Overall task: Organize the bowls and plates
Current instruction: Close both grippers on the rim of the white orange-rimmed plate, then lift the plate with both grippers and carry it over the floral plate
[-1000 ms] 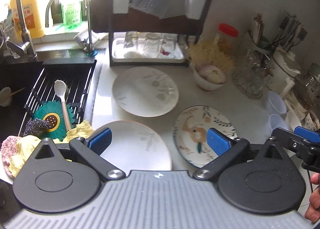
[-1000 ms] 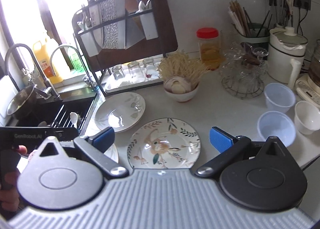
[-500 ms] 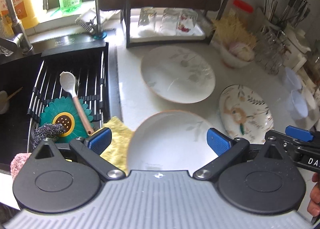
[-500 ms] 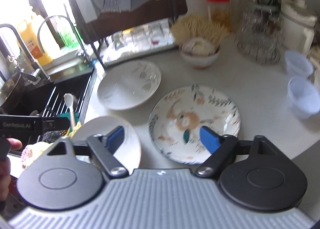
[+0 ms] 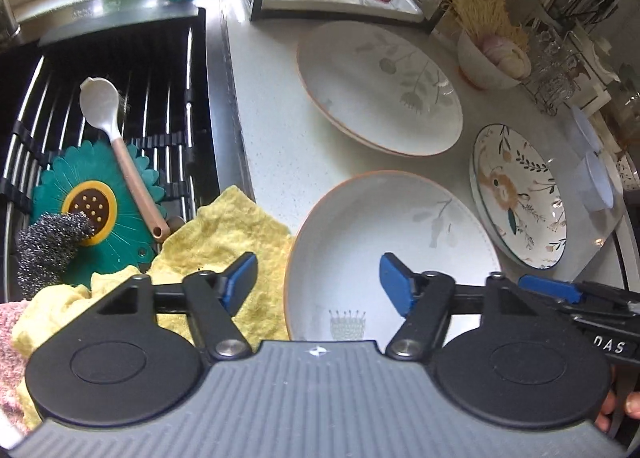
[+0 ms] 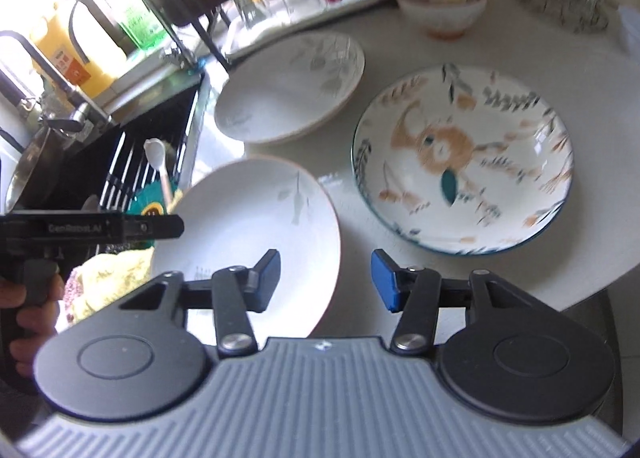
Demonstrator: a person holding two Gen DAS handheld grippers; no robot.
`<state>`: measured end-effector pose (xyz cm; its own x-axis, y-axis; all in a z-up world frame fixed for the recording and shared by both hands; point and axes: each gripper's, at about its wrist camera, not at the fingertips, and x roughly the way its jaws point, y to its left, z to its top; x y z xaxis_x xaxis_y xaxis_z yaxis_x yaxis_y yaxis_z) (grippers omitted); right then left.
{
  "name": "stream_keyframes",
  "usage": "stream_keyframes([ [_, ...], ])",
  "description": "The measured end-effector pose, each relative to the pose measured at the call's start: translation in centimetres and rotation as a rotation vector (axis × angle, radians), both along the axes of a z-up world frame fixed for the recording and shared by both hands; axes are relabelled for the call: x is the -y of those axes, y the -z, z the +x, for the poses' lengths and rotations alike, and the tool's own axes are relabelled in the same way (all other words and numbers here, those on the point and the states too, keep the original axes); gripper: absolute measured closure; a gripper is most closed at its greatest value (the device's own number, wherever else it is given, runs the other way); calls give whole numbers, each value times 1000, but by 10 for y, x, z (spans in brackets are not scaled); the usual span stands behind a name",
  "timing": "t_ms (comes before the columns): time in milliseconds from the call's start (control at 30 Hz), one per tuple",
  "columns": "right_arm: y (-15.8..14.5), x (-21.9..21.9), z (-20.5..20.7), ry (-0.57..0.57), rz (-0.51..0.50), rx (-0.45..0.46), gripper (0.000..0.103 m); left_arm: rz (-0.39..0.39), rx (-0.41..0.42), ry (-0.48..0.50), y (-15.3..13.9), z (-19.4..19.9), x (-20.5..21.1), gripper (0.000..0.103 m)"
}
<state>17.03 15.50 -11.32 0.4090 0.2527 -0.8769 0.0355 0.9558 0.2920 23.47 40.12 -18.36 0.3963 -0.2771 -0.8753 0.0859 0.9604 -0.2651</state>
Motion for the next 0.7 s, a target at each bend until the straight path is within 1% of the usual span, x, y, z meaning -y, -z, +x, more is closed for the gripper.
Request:
stream_keyframes([
  [33, 4, -2, 1, -2, 6, -12, 50, 17, -15, 2, 4, 2, 0, 40],
  [67, 8, -3, 3, -2, 5, -22, 50, 40, -22, 6, 7, 4, 1, 45],
  [100, 10, -6, 3, -4, 1, -26, 50, 51, -23, 12, 9, 6, 0, 48],
  [133, 11, -7, 4, -7, -11, -21, 50, 50, -28, 13, 11, 8, 0, 49],
  [200, 14, -9, 7, -9, -41, -28, 50, 38, -43, 21, 13, 11, -2, 56],
  [267, 18, -7, 12, 3, -28, -43, 50, 33, -49, 39, 15, 14, -1, 62],
  [300, 21, -6, 13, 15, -16, -48, 55, 32, -52, 48, 16, 16, -1, 65],
  [367, 26, -4, 15, 37, 14, -66, 57, 32, -59, 62, 18, 20, 0, 69],
  [433, 32, -2, 17, 64, 36, -84, 65, 31, -71, 78, 19, 23, 1, 75],
  [467, 33, -1, 17, 73, 43, -81, 73, 42, -75, 84, 20, 25, 2, 79],
  [567, 34, 1, 18, 95, 66, -82, 83, 42, -83, 93, 20, 27, 4, 83],
  [700, 32, 1, 19, 111, 69, -80, 83, 33, -92, 86, 20, 28, 2, 84],
])
